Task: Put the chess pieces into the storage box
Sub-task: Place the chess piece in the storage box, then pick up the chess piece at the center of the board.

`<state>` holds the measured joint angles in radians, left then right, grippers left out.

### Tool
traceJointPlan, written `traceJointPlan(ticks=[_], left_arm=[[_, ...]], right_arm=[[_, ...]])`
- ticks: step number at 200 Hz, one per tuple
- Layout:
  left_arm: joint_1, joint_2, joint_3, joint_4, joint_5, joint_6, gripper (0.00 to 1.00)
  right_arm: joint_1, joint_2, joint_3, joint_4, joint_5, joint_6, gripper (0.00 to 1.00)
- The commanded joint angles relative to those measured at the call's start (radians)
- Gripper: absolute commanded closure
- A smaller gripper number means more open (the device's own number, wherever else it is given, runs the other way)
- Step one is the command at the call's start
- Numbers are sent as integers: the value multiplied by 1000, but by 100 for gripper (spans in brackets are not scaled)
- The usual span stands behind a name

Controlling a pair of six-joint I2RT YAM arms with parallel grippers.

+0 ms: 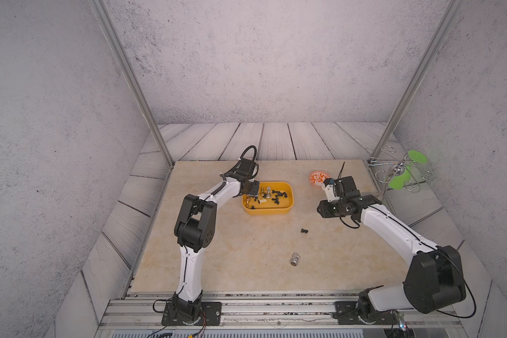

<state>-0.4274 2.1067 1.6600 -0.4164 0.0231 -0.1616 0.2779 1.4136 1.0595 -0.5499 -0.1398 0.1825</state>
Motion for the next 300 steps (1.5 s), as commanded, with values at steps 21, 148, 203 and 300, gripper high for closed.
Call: traceJointPlan(ticks=[21,148,203,300], left_arm=[[10,-21,24,1,-8,9,68],[29,-139,-44,25,9,1,66],[39,-217,-148,55,43,-39,65],[45,-380,-293,67,43,-72,65]], right_arm=[[-3,19,16,-25,-15,-6,65],[40,60,-6,-66,-39,-36,64],[136,132,18,-100,43,-95,60],[245,162,48,-194,-7,-192,57]])
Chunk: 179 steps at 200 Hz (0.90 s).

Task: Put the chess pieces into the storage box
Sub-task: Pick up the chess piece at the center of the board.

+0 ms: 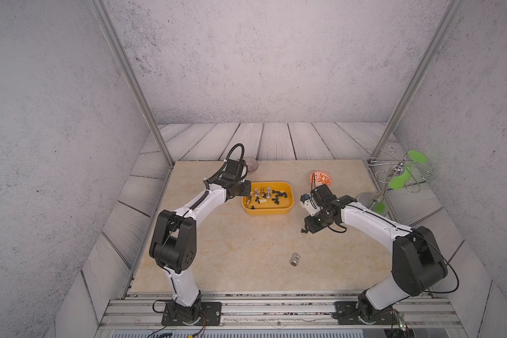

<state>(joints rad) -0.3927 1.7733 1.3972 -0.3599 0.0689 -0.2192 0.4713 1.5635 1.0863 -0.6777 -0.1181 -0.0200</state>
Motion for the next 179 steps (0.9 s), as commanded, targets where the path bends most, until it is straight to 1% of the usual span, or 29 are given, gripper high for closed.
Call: traceJointPlan(ticks=[1,33,75,94,120,179], left_arm=[[11,-48,-31,10,-3,-14,65],[12,-72,-58,9,-4,-22,64],[12,-95,-99,7,12,-31,64],[12,-101,-108,-2,19,-31,64],[12,-112,-120,-19,33,-29,64],[12,-150,-179,-15,48,-23,64]], right_arm=[[53,12,21,-68,-29,13,57],[145,26,9,-113,-35,131,53],[243,24,-25,-131,-25,282,47],[280,40,-23,-145,-13,321,42],[319,63,-20,-166,7,358,40],[370,109,-30,-190,26,460,39]])
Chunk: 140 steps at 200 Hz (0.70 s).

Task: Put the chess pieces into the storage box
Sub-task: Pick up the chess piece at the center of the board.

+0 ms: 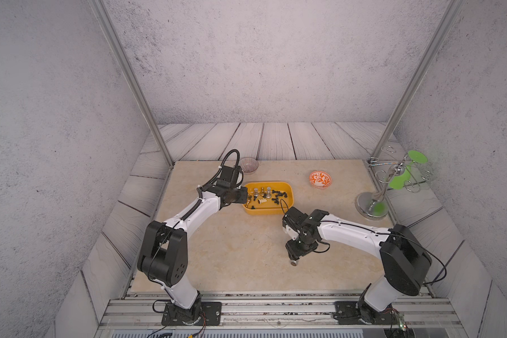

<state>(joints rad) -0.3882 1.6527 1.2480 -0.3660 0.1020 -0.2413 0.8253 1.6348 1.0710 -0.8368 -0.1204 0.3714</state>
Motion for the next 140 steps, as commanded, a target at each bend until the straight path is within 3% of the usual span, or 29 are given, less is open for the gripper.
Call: traceJointPlan(ticks=[1,40,109,140], left_arm=[[8,-31,-31,-9,14,-2,64],[8,-48,-63,-1,25,2,64],[8,-65,-81,-5,44,-3,64],[8,-70,-84,-14,41,-3,64]], right_arm=[[16,38,-15,-31,27,71,39],[25,71,-16,2,32,103,39],[26,118,-35,52,37,-38,38],[26,115,-41,34,18,-20,38]])
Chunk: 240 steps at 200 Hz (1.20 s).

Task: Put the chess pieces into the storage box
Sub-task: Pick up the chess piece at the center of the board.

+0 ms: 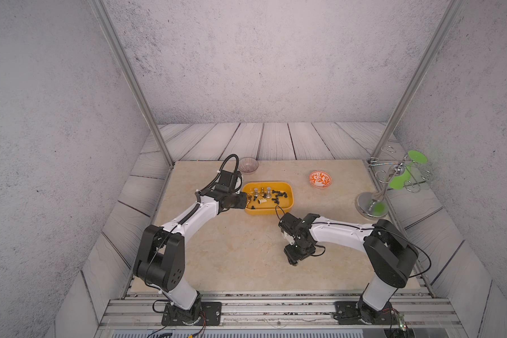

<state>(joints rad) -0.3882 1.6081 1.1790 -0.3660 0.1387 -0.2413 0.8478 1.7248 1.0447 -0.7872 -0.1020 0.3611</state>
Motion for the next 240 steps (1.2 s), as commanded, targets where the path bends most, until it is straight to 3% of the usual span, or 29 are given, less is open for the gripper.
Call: traceJointPlan(ticks=[1,74,157,240], left_arm=[[8,-26,-14,-13,4,-4,64],[8,-26,-23,-9,28,-10,64],[8,-43,-39,-10,39,-9,64],[8,-48,-48,-6,45,-9,64]], right_arm=[[4,23,-16,-16,-1,-8,38],[4,-33,-41,-49,44,172,37],[-19,-75,-61,-63,137,276,38],[-19,-35,-62,-3,84,246,59]])
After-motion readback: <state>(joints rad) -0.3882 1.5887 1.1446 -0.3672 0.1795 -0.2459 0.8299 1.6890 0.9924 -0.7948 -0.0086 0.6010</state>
